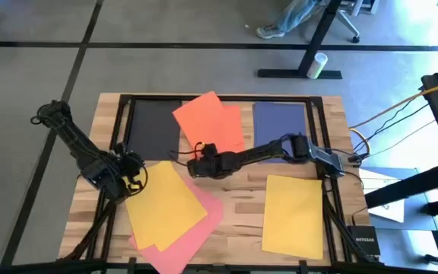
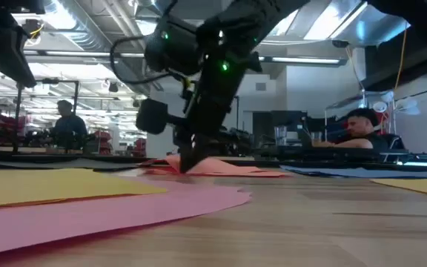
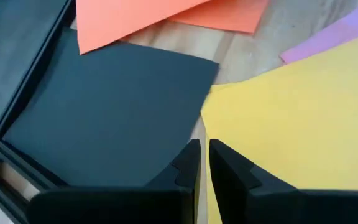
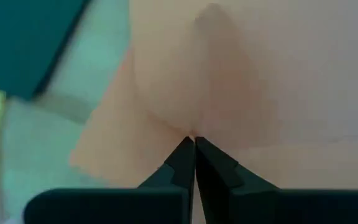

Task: Organize paper
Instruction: Stack the orange paper on top of the other orange paper

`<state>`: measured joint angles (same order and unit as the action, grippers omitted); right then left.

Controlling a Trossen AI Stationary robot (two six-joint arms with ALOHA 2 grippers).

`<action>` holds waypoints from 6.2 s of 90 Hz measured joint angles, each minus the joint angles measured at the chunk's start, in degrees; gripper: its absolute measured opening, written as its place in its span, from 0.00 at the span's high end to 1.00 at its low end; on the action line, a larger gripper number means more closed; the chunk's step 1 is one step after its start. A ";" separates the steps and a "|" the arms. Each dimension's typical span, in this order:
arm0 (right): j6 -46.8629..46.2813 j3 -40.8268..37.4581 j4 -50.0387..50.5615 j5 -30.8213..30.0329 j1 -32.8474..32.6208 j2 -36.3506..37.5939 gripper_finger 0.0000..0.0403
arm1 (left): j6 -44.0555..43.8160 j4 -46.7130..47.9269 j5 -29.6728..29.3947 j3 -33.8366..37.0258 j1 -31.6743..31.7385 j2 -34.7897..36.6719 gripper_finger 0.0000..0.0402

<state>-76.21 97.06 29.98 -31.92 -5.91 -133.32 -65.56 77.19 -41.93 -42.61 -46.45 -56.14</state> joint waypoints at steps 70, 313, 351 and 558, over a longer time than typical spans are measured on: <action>-38.09 0.59 5.98 -24.02 -12.89 0.04 1.00 | -1.78 -3.39 4.48 0.02 -11.96 -0.08 0.95; 83.96 36.45 55.96 -1.54 15.48 0.09 0.41 | 61.62 -92.32 42.13 18.12 80.15 -14.07 0.48; 85.01 36.39 60.04 -2.02 17.52 0.10 0.41 | 62.97 -87.78 48.01 5.40 85.17 -36.97 0.48; 78.89 36.37 60.04 -1.52 20.13 2.03 0.41 | 73.53 -72.47 48.92 -2.20 84.32 -36.92 0.68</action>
<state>2.68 133.43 90.02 -33.44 14.22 -131.28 7.97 4.71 6.98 -44.81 37.87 -93.06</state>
